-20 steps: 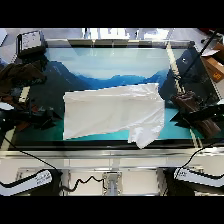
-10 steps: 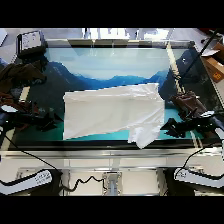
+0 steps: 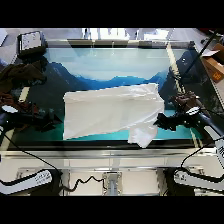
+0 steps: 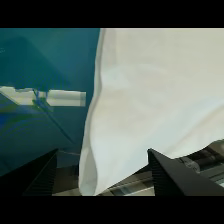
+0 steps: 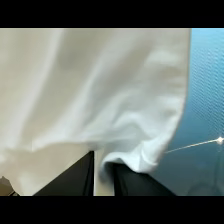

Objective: Fold the shirts.

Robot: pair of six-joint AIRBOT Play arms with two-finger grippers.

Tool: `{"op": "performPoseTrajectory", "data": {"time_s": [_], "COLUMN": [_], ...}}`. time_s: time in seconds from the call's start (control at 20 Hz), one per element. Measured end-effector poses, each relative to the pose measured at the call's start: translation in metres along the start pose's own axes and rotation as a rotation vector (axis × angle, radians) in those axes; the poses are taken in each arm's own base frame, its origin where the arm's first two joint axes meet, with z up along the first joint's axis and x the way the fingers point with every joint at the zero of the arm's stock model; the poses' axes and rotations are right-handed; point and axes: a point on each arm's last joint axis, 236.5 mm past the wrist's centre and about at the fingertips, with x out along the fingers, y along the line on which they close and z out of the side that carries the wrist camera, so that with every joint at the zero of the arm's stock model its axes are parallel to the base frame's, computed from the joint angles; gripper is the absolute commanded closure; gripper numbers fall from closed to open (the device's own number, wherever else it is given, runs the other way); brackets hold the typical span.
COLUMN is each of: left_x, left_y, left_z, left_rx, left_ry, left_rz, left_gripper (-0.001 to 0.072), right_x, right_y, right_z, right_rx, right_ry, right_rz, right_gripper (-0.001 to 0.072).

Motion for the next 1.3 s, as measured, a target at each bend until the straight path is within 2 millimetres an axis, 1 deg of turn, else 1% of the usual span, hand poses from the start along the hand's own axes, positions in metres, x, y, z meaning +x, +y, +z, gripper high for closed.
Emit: {"op": "performPoseTrajectory", "data": {"time_s": [0.05,0.1,0.3,0.45,0.5,0.55,0.6,0.7,0.75,0.8,0.9,0.95,1.05,1.1,1.15,1.25,1.3], "left_x": [0.0,0.0,0.005,0.017,0.021,0.027,0.032,0.041,0.045,0.049,0.056,0.059,0.063,0.064,0.065,0.066,0.067], "left_y": [0.001,0.001,-0.002,-0.005,-0.006,-0.006,-0.006,-0.011,-0.014,-0.015,-0.016,-0.016,-0.017,-0.017,-0.017,-0.016,-0.017], "left_z": [0.0,0.0,-0.006,-0.018,-0.023,-0.03,-0.035,-0.044,-0.048,-0.051,-0.05,-0.047,-0.043,-0.04,-0.038,-0.033,-0.032], "left_rx": [0.0,-0.002,-0.034,-0.065,-0.069,-0.071,-0.068,-0.049,-0.038,-0.021,0.008,0.025,0.041,0.043,0.047,0.052,0.051], "left_ry": [0.001,0.001,0.011,0.036,0.047,0.062,0.075,0.101,0.113,0.122,0.111,0.1,0.079,0.066,0.057,0.038,0.034], "left_rz": [0.003,0.006,-0.018,-0.048,-0.049,-0.049,-0.046,-0.046,-0.045,-0.036,-0.011,-0.001,0.015,0.018,0.024,0.031,0.03], "left_gripper": [0.006,0.006,0.006,0.0064,0.0069,0.0069,0.0069,0.007,0.0083,0.0185,0.0387,0.0449,0.0514,0.0571,0.0624,0.063,0.0631], "right_x": [0.001,0.001,0.002,0.002,0.002,0.002,0.002,0.001,0.0,-0.001,-0.002,-0.002,-0.005,-0.007,-0.01,-0.019,-0.023], "right_y": [-0.001,-0.002,-0.001,0.0,0.002,0.003,0.004,0.005,0.004,0.001,-0.002,-0.003,-0.009,-0.012,-0.02,-0.038,-0.046], "right_z": [0.0,0.001,0.005,0.002,-0.001,-0.008,-0.022,-0.029,-0.033,-0.038,-0.044,-0.046,-0.058,-0.06,-0.067,-0.076,-0.077], "right_rx": [-0.003,-0.009,-0.038,-0.093,-0.121,-0.149,-0.172,-0.19,-0.2,-0.212,-0.227,-0.23,-0.245,-0.244,-0.247,-0.238,-0.221], "right_ry": [-0.002,-0.003,-0.021,-0.008,0.003,0.033,0.093,0.12,0.136,0.162,0.189,0.198,0.25,0.265,0.296,0.345,0.353], "right_rz": [-0.008,-0.014,-0.013,-0.008,-0.002,0.007,0.015,0.025,0.022,0.012,0.002,0.001,-0.018,-0.022,-0.039,-0.077,-0.086], "right_gripper": [0.0564,0.0582,0.0575,0.0561,0.0495,0.0371,0.0362,0.0346,0.0344,0.0344,0.0344,0.0344,0.0344,0.0344,0.0344,0.0344,0.0345]}}
